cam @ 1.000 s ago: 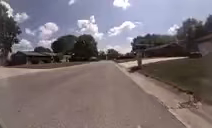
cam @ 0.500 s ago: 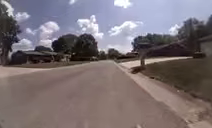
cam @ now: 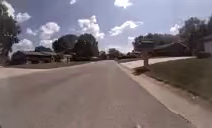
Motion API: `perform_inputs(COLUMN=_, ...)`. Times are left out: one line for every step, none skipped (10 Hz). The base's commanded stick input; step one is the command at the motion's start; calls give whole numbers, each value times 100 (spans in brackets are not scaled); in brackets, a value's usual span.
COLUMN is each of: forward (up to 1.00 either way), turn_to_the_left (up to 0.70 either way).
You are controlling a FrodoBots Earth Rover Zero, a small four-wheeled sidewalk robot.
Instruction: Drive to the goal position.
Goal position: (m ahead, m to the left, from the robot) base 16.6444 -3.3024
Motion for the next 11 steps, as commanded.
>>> perform_inputs(forward=70, turn_to_the_left=0)
perform_inputs(forward=70, turn_to_the_left=0)
perform_inputs(forward=70, turn_to_the_left=0)
perform_inputs(forward=70, turn_to_the_left=0)
perform_inputs(forward=70, turn_to_the_left=0)
perform_inputs(forward=70, turn_to_the_left=0)
perform_inputs(forward=70, turn_to_the_left=0)
perform_inputs(forward=70, turn_to_the_left=0)
perform_inputs(forward=70, turn_to_the_left=0)
perform_inputs(forward=70, turn_to_the_left=0)
perform_inputs(forward=70, turn_to_the_left=0)
